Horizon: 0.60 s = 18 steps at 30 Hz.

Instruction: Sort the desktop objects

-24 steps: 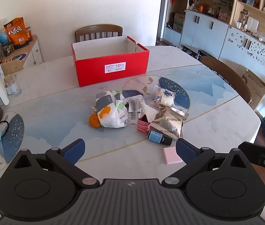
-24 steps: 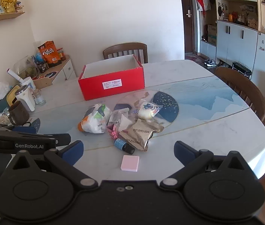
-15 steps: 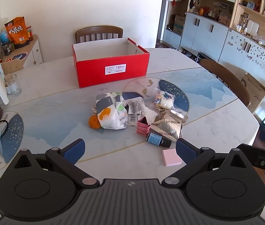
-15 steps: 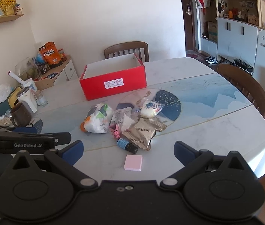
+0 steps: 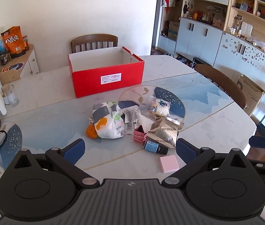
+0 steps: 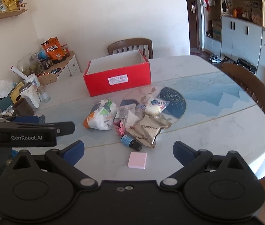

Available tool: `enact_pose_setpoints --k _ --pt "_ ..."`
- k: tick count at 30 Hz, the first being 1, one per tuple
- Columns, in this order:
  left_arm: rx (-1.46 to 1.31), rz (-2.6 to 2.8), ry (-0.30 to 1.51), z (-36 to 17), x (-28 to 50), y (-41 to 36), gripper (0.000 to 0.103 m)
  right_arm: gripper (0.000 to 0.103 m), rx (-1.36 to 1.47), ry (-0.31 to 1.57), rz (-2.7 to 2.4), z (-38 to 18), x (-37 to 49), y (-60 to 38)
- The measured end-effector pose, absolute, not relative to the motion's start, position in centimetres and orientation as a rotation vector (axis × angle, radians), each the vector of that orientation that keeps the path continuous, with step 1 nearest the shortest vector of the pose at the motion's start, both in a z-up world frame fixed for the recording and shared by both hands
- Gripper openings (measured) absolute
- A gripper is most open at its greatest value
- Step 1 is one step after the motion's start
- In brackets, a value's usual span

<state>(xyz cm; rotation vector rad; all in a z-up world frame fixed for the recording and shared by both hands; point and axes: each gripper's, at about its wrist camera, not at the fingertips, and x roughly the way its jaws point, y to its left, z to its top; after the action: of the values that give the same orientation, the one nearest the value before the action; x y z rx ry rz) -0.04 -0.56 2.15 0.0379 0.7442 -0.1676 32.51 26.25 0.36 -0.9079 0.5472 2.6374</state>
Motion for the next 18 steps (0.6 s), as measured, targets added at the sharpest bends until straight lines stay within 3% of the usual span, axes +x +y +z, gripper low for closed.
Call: enact_pose_setpoints --k 18 --pt "0.069 -0.192 0.731 1.7 5.2 -5.6 0.103 0.095 -0.954 0.434 2.712 -0.2 28.2 32.5"
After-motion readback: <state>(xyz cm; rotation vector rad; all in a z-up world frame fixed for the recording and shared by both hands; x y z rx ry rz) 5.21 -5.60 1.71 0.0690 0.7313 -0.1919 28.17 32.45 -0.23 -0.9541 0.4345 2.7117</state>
